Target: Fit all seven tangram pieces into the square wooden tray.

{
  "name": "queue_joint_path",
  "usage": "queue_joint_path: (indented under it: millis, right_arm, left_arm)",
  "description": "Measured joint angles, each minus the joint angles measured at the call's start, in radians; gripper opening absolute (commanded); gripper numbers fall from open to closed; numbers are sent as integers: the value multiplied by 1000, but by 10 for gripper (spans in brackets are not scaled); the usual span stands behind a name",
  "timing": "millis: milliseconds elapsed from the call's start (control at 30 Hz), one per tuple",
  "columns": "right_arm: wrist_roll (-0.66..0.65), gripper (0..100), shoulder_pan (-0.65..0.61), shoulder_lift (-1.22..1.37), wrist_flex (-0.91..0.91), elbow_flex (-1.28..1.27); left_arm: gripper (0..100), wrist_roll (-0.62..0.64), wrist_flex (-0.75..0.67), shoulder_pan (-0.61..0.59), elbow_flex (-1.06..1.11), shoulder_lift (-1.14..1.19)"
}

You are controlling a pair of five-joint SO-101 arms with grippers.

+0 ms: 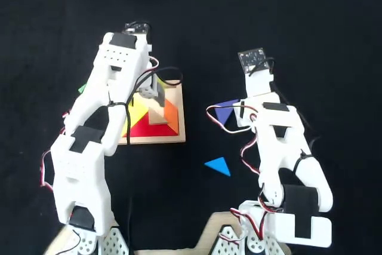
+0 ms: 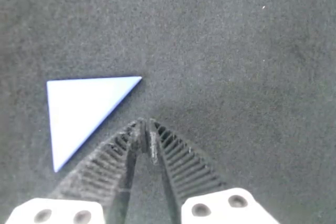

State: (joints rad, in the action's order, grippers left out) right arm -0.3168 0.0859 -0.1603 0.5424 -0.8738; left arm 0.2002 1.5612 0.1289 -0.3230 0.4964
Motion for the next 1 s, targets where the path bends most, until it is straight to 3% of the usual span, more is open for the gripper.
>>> queue_joint_path:
  millis: [133,333,500,633,767,1000]
  right_arm:
    - [0,11,0,0,0,0]
    - [0,11,0,0,0,0]
    - [0,11,0,0,0,0]
    - [0,11,0,0,0,0]
    - [0,11,0,0,0,0]
    - [0,11,0,0,0,0]
  left_arm:
    - [236,-29,63,-6,20,0]
    - [21,-55,178,-63,61,-61]
    - [27,-55,164,14,167,-97]
    - [30,-55,41,106,239,-97]
    - [30,-55,-49,112,258,-46]
    - [30,-55,-60,109,176,55]
